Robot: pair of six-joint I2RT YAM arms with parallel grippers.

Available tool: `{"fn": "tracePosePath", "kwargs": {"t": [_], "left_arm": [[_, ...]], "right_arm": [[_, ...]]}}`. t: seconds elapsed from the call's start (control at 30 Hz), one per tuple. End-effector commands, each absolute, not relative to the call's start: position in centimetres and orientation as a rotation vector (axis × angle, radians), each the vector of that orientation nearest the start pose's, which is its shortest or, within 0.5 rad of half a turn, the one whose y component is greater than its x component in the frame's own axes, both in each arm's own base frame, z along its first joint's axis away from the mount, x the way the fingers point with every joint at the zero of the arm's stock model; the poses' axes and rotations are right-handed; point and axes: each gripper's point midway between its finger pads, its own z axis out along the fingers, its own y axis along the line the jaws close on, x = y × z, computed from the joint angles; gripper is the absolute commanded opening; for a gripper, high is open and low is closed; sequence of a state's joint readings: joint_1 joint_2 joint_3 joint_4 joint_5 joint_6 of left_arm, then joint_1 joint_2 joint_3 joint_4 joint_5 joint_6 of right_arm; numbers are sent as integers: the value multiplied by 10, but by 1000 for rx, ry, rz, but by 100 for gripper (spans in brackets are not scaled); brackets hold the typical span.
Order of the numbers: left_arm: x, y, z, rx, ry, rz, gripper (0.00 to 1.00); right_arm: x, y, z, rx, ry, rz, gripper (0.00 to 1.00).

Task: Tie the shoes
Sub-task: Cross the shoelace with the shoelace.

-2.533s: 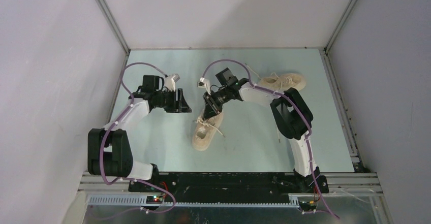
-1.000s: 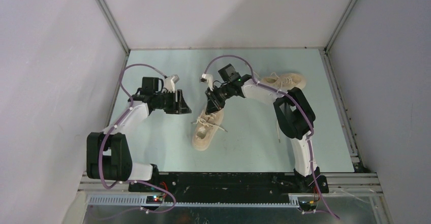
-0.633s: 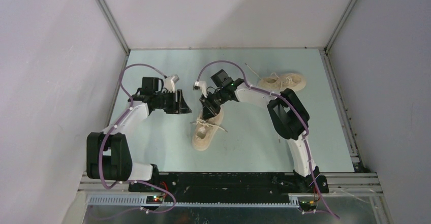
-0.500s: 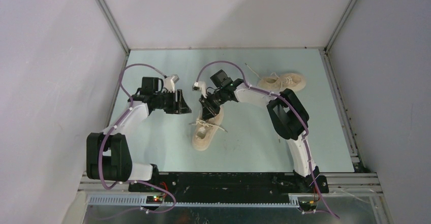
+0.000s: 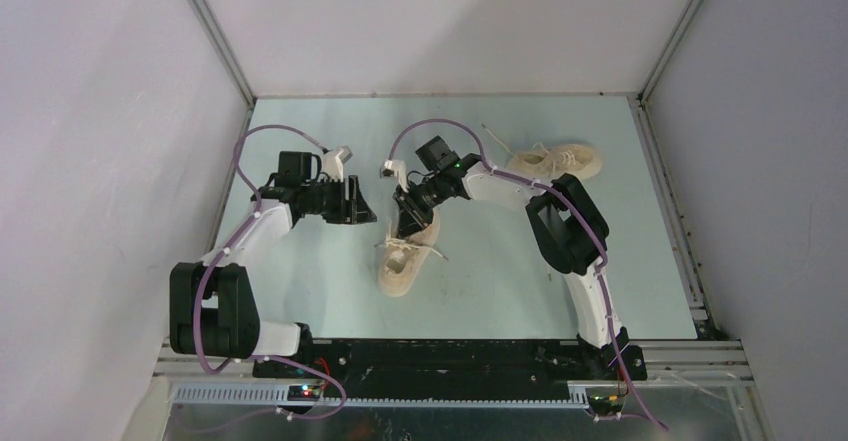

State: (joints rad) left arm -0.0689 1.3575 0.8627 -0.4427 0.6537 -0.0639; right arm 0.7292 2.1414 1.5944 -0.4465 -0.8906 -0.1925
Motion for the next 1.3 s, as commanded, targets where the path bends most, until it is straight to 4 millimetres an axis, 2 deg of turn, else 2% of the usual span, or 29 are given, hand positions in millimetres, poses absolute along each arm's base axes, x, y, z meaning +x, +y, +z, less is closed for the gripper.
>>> {"fn": "tracePosePath", "kwargs": {"t": [0.0, 0.13, 0.53, 0.8, 1.27], "left_arm": [[294, -127, 120, 269, 2383, -862, 59], [294, -128, 119, 269, 2384, -866, 59], [294, -128, 118, 268, 2388, -861, 59], [295, -127, 117, 262, 2395, -859, 59], [296, -127, 116, 259, 2397, -860, 59]], "right_arm": [[257, 419, 105, -1463, 1975, 1425, 18], [253, 420, 106, -1477, 1962, 1447, 20], [246, 417, 91, -1539, 1981, 1394, 22], [241, 411, 94, -1583, 1946, 1387, 27], [225, 405, 101, -1686, 1846, 1372, 28]]}}
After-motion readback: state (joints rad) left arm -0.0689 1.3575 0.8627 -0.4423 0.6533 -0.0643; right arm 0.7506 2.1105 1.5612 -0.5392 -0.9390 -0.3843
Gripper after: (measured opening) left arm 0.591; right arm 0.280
